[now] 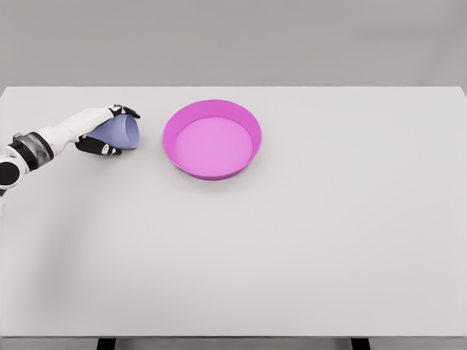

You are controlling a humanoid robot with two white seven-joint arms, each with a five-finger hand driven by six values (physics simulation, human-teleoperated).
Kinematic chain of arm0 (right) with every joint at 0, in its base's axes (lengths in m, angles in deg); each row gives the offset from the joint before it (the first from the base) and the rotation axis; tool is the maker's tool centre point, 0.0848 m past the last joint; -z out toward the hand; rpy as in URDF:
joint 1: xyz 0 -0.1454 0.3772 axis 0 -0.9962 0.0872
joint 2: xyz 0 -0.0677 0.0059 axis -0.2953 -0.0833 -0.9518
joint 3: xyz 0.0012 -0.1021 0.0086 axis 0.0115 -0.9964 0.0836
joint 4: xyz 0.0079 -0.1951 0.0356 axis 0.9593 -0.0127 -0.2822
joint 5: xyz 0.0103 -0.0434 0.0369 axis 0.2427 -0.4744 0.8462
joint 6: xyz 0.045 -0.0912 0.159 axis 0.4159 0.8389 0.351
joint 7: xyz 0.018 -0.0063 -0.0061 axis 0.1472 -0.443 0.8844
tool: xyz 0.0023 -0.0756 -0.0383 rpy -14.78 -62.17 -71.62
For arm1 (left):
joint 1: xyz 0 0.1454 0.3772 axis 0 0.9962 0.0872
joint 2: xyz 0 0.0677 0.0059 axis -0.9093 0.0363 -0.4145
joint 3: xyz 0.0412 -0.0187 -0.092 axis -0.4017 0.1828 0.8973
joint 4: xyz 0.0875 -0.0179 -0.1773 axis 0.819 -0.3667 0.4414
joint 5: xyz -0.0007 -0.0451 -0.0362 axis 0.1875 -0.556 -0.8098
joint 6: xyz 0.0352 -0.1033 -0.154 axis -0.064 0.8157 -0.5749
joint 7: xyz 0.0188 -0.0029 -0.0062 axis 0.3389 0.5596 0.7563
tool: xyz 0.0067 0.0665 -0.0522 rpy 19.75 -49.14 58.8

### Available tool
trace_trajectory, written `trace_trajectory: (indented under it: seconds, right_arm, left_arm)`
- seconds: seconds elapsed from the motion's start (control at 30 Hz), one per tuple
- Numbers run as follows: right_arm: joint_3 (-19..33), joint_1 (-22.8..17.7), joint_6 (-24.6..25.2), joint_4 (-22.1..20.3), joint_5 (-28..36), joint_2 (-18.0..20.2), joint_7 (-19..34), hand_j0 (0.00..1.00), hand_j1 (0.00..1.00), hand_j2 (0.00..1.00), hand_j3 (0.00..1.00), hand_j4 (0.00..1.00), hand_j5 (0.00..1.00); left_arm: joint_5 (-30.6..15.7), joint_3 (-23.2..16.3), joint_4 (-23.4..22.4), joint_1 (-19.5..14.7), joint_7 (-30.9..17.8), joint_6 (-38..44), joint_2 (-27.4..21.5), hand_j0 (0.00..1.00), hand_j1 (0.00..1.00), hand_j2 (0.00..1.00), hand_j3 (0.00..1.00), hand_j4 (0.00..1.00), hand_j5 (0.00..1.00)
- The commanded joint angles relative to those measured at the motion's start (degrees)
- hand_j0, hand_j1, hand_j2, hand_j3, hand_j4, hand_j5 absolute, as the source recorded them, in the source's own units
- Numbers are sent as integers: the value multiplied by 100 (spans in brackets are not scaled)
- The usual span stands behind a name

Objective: Flip the cup with left arm and place it on the plate

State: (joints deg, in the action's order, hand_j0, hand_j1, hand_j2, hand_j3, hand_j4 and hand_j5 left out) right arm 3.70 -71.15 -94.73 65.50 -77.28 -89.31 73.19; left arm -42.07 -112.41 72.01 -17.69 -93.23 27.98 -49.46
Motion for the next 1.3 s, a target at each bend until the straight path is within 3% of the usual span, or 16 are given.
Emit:
trace_trajectory:
  seconds: [0.0,0.2,0.3,0.37,0.57,0.67,0.9,1.0,1.27]
  right_arm:
    - [1,0,-1,0,-3,0,1,100,100,100,100,100,100]
    - [1,0,-1,0,-3,0,1,100,100,100,100,100,100]
    - [1,0,-1,0,-3,0,1,100,100,100,100,100,100]
    - [1,0,-1,0,-3,0,1,100,100,100,100,100,100]
    - [1,0,-1,0,-3,0,1,100,100,100,100,100,100]
    - [1,0,-1,0,-3,0,1,100,100,100,100,100,100]
    - [1,0,-1,0,-3,0,1,100,100,100,100,100,100]
    - [1,0,-1,0,5,0,1,100,100,100,100,100,100]
    - [1,0,-1,0,5,0,1,100,100,100,100,100,100]
  left_arm:
    - [-40,10,3,0,4,5,-8,70,70,70,70,70,70]
    - [-127,115,47,-9,66,-21,9,70,70,70,70,70,70]
    - [-382,115,73,0,66,-39,53,67,67,67,67,67,67]
    - [-883,115,82,9,66,-65,150,67,67,67,67,67,67]
    - [-1595,124,390,61,66,-83,194,67,67,67,67,67,67]
    - [-2210,115,521,88,57,-83,203,66,66,66,66,66,66]
    - [-2931,133,715,272,57,-74,835,66,66,66,66,66,66]
    - [-2949,186,715,308,57,-74,1082,60,60,60,60,60,60]
    - [-2975,519,706,457,57,-74,1732,62,62,62,62,62,62]
